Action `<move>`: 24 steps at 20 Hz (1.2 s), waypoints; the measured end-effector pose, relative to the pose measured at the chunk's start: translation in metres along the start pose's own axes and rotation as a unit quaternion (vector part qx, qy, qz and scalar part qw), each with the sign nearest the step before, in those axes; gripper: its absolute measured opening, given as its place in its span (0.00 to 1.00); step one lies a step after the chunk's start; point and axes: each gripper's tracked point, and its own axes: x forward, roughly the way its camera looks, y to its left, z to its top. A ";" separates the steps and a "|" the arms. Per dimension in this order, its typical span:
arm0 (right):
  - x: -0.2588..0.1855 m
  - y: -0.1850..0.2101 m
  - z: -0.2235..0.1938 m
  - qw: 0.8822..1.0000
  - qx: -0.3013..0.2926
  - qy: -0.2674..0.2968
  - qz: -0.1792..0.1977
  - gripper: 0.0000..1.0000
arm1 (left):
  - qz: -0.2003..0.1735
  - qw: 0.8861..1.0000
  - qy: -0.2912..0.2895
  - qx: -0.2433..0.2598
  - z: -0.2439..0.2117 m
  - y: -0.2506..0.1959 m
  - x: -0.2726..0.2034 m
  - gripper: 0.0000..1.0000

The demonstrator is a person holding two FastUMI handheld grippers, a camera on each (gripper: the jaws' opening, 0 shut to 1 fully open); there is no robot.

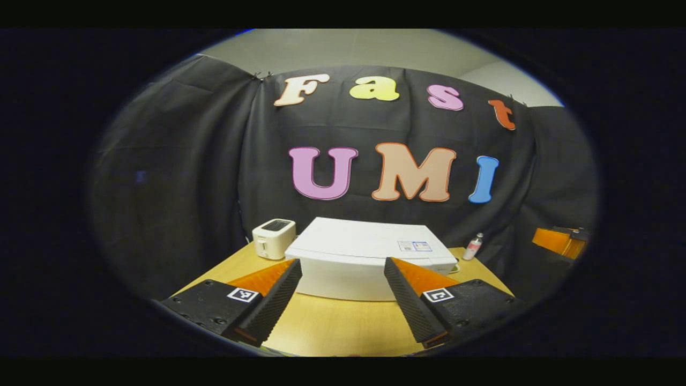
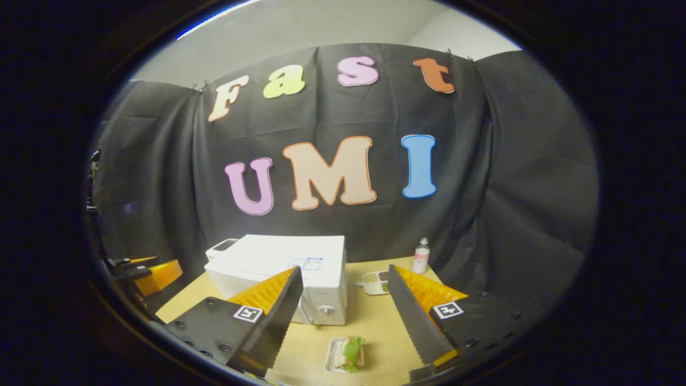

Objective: Open the microwave oven with the left hand, put the food in, and close the microwave oven.

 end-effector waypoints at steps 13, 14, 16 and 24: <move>-0.008 -0.027 -0.076 0.996 0.043 0.070 -0.043 0.92 | -0.083 0.985 0.151 -0.002 -0.127 -0.054 0.037 0.95; -0.009 -0.031 -0.084 0.995 0.048 0.077 -0.049 0.92 | -0.090 0.983 0.160 0.002 -0.135 -0.059 0.040 0.95; -0.013 -0.038 -0.093 0.993 0.052 0.085 -0.060 0.99 | -0.107 0.978 0.176 0.010 -0.152 -0.072 0.050 0.96; -0.025 -0.067 -0.099 0.988 0.056 0.083 -0.117 0.92 | -0.164 0.956 0.239 0.044 -0.213 -0.117 0.096 0.93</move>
